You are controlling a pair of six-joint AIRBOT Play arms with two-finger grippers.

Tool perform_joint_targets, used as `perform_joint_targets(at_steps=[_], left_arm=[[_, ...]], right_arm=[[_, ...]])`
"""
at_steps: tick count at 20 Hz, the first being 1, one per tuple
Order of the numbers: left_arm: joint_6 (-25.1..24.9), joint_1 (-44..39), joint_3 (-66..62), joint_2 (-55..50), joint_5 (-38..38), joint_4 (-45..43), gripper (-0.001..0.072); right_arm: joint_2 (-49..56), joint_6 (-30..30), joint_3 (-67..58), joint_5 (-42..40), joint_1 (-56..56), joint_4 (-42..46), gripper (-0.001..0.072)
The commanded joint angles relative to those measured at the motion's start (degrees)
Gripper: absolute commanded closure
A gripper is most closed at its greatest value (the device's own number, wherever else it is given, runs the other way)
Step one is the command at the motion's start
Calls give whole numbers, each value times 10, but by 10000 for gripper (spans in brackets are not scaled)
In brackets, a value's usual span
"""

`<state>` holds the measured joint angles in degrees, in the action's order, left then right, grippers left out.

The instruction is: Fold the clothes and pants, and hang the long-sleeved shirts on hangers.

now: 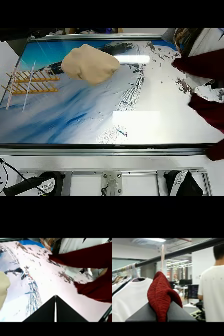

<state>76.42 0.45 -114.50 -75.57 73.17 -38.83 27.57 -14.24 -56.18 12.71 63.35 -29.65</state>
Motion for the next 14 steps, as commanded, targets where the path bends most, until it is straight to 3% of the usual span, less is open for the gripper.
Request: perform_joint_targets(at_steps=[1,8,14], left_arm=[[-7,4,0,0,0,-7,679],[-7,9,0,0,33,-7,679],[-6,9,0,0,39,-7,679]], right_arm=[[47,-43,-74,-54,3,-6,689],[184,-84,-245,-78,9,-6,689],[241,-85,-275,-119,24,-6,689]])
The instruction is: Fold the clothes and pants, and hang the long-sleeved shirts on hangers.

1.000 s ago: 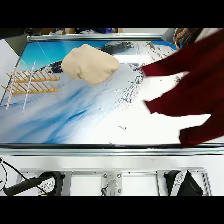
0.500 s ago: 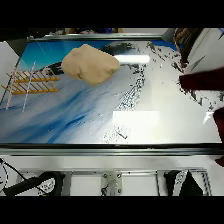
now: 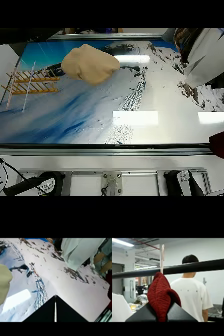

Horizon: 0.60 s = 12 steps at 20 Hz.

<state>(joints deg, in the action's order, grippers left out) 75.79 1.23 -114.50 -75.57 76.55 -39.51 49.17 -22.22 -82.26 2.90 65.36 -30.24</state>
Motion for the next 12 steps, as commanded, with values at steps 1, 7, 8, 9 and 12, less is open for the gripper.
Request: perform_joint_targets(at_steps=[1,7,8,9,12], left_arm=[[0,1,0,0,7,0,679],[0,1,0,0,34,0,679],[0,1,0,0,34,0,679],[0,0,0,0,34,0,679],[0,1,0,0,34,0,679]], right_arm=[[31,-5,-14,-21,4,0,689],[52,-5,-14,-30,4,5,689],[53,-5,-14,-33,4,5,689],[54,-5,-14,-43,4,5,689],[52,-5,-14,-47,4,5,686]])
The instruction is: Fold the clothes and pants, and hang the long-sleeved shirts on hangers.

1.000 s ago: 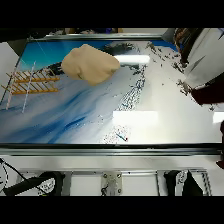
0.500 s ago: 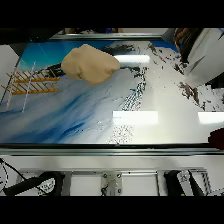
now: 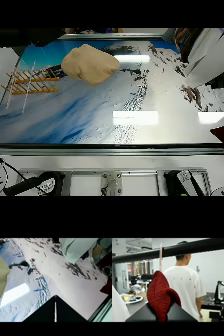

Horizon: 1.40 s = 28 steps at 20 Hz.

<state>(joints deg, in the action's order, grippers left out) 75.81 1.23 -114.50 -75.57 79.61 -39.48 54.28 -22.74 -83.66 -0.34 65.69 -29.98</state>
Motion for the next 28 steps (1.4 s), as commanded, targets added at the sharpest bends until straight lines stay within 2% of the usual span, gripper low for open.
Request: perform_joint_targets(at_steps=[1,6,12,14,17,18,20,21,22,25,26,28], left_arm=[[0,1,0,0,3,0,679],[0,1,0,0,3,0,679],[0,1,0,0,3,0,679],[-1,1,0,0,3,0,679],[-5,1,0,0,3,0,679],[-6,1,0,0,3,0,679],[-9,1,0,0,3,0,679],[-14,1,0,0,3,0,679],[-16,1,0,0,3,0,679],[-20,1,0,0,3,0,679],[-20,1,0,0,3,0,680],[-21,1,0,0,3,0,679]], right_arm=[[-1,0,0,-16,0,2,686],[-26,11,2,-114,0,4,686],[-62,22,42,-160,0,3,685],[-75,22,57,-158,0,3,681],[-81,22,64,-111,0,3,671],[-81,22,64,-92,0,3,647],[-82,22,64,-59,0,3,279],[-83,22,64,-46,0,3,146],[-86,22,64,-38,0,3,100],[-111,22,64,-14,-1,3,101],[-123,22,64,13,-1,3,101],[-142,25,64,134,-1,2,102]])
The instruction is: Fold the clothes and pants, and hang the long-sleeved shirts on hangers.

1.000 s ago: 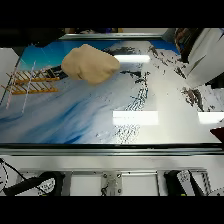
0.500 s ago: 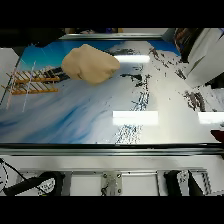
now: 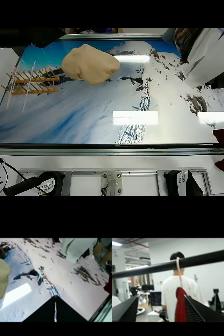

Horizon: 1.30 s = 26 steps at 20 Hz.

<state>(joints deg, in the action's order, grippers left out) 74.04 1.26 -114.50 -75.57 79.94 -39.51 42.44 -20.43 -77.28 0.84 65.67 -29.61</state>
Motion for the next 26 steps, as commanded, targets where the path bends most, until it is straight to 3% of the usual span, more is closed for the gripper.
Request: perform_joint_targets(at_steps=[1,4,7,11,14,19,26], left_arm=[[-3,0,0,0,0,0,679],[-3,0,0,0,1,0,679],[-3,0,7,2,1,-1,679],[-3,0,122,43,-23,0,680],[-3,0,224,82,-53,0,680],[-3,-1,339,127,-67,0,679],[-3,-1,400,157,-64,1,679]], right_arm=[[-28,27,0,216,-1,-2,102],[-17,199,0,495,-10,29,106],[2,316,0,595,-135,235,111],[40,406,1,622,-436,491,112],[89,457,1,626,-643,599,133],[191,497,1,626,-840,635,133],[273,507,1,627,-909,630,142]])
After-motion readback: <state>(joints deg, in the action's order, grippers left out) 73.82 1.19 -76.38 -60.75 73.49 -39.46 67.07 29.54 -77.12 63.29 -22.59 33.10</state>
